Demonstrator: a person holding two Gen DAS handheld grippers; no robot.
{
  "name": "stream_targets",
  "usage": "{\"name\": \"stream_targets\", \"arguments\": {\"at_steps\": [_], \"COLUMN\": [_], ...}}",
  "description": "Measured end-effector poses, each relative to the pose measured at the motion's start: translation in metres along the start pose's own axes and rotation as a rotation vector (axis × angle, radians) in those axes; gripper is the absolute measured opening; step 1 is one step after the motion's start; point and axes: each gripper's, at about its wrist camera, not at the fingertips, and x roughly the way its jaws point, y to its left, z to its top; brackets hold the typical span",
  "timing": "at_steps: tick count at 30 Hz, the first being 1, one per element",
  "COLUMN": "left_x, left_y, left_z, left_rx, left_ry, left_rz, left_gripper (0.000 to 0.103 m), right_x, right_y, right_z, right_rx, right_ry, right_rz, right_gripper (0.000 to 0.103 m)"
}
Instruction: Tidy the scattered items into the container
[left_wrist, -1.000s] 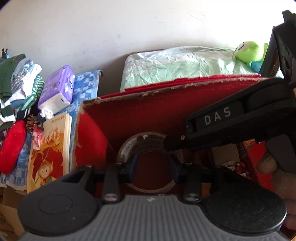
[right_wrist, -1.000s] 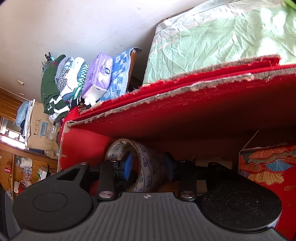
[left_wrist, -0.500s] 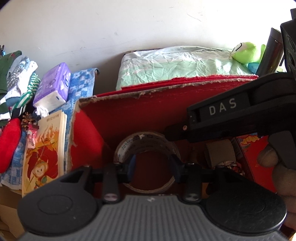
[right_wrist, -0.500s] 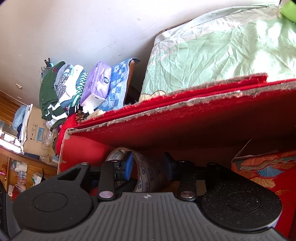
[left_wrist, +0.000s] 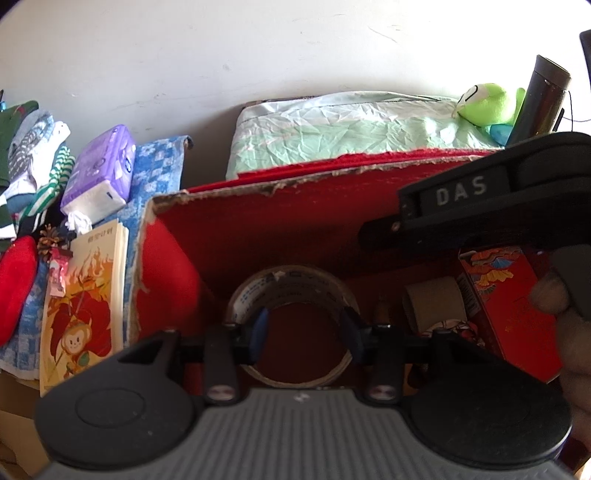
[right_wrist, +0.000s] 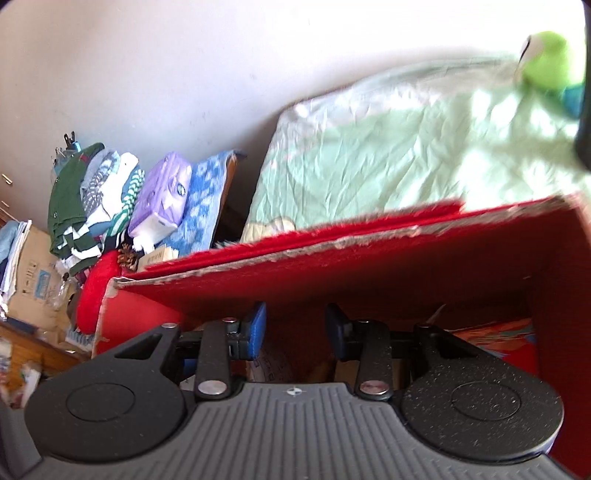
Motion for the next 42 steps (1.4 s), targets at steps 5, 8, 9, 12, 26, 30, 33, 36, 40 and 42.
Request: {"name": "stream_targets", "arguments": {"at_steps": [5,8,9,12,26,30,33,36,40,42], "left_x": [-0.002,-0.003,-0.004,-0.008,-0.047,-0.093,-0.126,-0.148,-0.157,-0.155], "left_y": [0.002,0.003,0.003,0.002,0.002,0.009,0.011,0.013,0.014,0.014], "left_z": [-0.001,-0.002,-0.002,-0.003,-0.015,-0.030,-0.047,-0.065,-0.099,-0.117], "left_rx": [-0.005,-0.011,-0.010,-0.004,-0.030,-0.106,-0.120,-0.126,-0.144,-0.158], "left_ry": [-0.012,-0.022,-0.027,-0.045,-0.263,-0.387,-0.459,-0.473,-0.429,-0.382], "left_rz": [-0.028,-0.039,-0.040,-0.054,-0.059,-0.072,-0.028,-0.016,-0.025,-0.044], "left_gripper": [0.052,0.052,0.052,0.060,0.069,0.092,0.097,0.100,0.102,0.102], "right_x": [-0.057,-0.091,-0.097,-0.110,-0.151,-0.161,-0.160,-0.156,-0.147,-0.139], "right_y": [0.012,0.023,0.023,0.015,0.021,0.018,0.015,0.016,0.016,0.016], "right_z": [-0.023,-0.056,-0.066,-0.086,-0.124,-0.137,-0.146,-0.155,-0.168,-0.174], "right_rx": [-0.036,-0.097,-0.097,-0.037,-0.138,-0.158,-0.146,-0.154,-0.137,-0.126], "right_ry": [-0.199,-0.366,-0.398,-0.420,-0.370,-0.363,-0.331,-0.296,-0.246,-0.209], "right_rz": [-0.042,-0.114,-0.133,-0.139,-0.129,-0.086,-0.052,-0.031,0.027,0.037], "right_gripper": [0.039,0.041,0.044,0.053,0.053,0.051,0.051,0.051,0.051,0.051]}}
